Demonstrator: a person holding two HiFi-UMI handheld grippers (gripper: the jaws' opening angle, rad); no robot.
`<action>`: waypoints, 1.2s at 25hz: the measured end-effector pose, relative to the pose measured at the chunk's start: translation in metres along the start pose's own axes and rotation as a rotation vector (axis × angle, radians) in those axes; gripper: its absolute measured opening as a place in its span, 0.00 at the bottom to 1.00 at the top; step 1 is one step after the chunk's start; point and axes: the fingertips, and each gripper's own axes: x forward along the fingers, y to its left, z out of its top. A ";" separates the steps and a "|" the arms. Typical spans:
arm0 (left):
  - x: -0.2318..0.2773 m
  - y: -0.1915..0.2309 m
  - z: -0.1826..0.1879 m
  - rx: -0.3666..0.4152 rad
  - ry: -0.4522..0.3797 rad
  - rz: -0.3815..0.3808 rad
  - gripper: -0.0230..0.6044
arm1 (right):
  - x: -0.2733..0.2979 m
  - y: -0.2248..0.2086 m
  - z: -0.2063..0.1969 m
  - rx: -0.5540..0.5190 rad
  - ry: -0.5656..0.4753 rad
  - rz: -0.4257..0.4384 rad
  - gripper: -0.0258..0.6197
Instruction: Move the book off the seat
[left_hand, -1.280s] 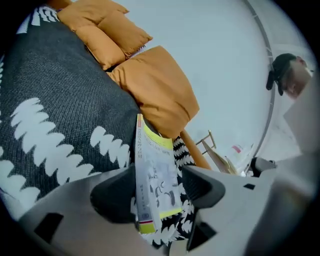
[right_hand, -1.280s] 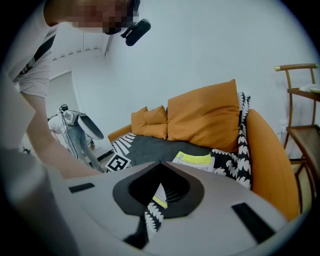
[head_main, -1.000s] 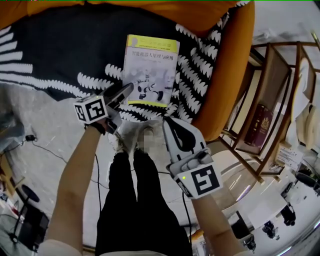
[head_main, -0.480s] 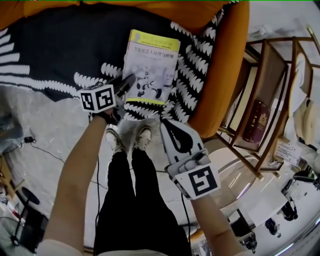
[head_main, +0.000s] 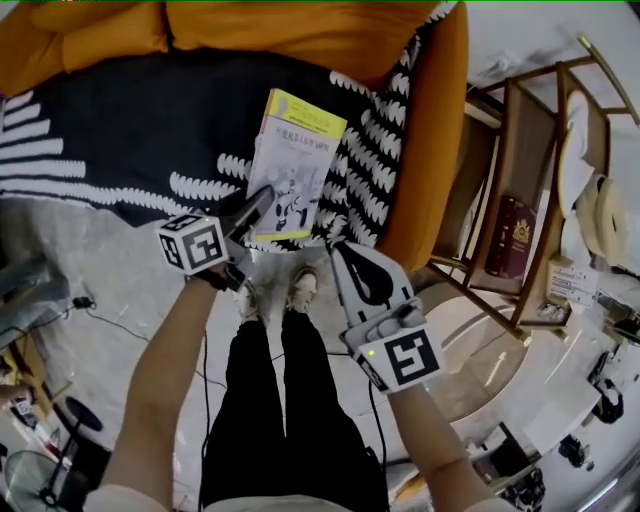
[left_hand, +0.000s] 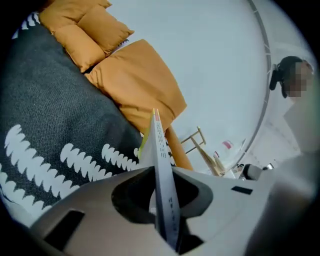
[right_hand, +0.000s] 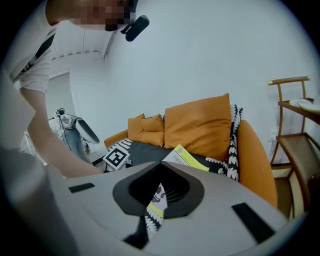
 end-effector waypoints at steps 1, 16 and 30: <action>-0.007 -0.008 0.002 0.009 0.003 -0.005 0.16 | -0.003 0.003 0.004 -0.003 -0.002 -0.005 0.07; -0.143 -0.095 0.060 0.102 -0.095 0.068 0.16 | -0.078 0.079 0.088 0.002 -0.098 -0.135 0.07; -0.261 -0.214 0.095 0.198 -0.178 0.051 0.16 | -0.141 0.153 0.157 -0.038 -0.164 -0.176 0.07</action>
